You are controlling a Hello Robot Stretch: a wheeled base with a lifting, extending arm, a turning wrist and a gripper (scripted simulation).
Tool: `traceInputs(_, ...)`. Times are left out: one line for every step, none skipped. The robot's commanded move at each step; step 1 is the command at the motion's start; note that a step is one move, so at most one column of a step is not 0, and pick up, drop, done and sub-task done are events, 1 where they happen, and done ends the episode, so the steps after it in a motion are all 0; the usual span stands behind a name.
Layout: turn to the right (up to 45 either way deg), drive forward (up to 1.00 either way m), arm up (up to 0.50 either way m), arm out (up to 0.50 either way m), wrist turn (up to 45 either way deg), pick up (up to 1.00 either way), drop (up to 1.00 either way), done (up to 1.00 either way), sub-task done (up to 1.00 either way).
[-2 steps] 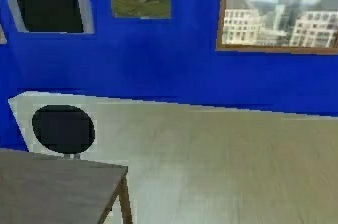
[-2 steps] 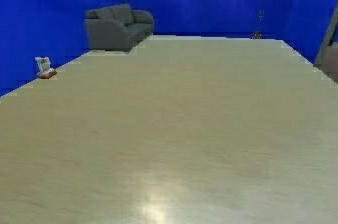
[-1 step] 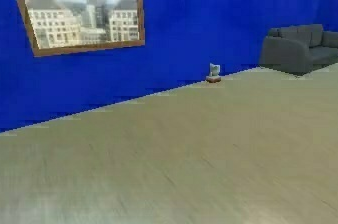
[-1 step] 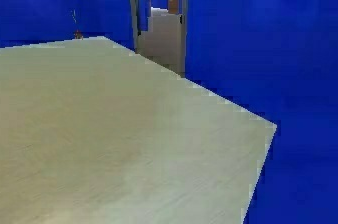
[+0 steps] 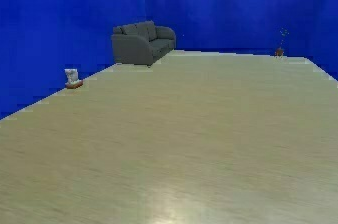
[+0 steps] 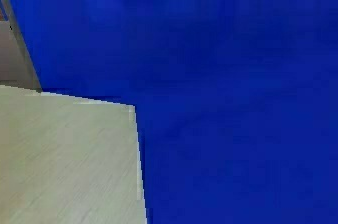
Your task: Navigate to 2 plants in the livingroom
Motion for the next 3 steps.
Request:
traceInputs(0.0, 0.15, 0.0, 0.0, 0.0, 0.0, 0.0, 0.0, 0.0)
traceInputs(24.0, 0.0, 0.0, 0.0, 0.0, 0.0, 0.0, 0.0, 0.0)
traceInputs(0.0, 1.0, 0.0, 0.0, 0.0, 0.0, 0.0, 0.0, 0.0)
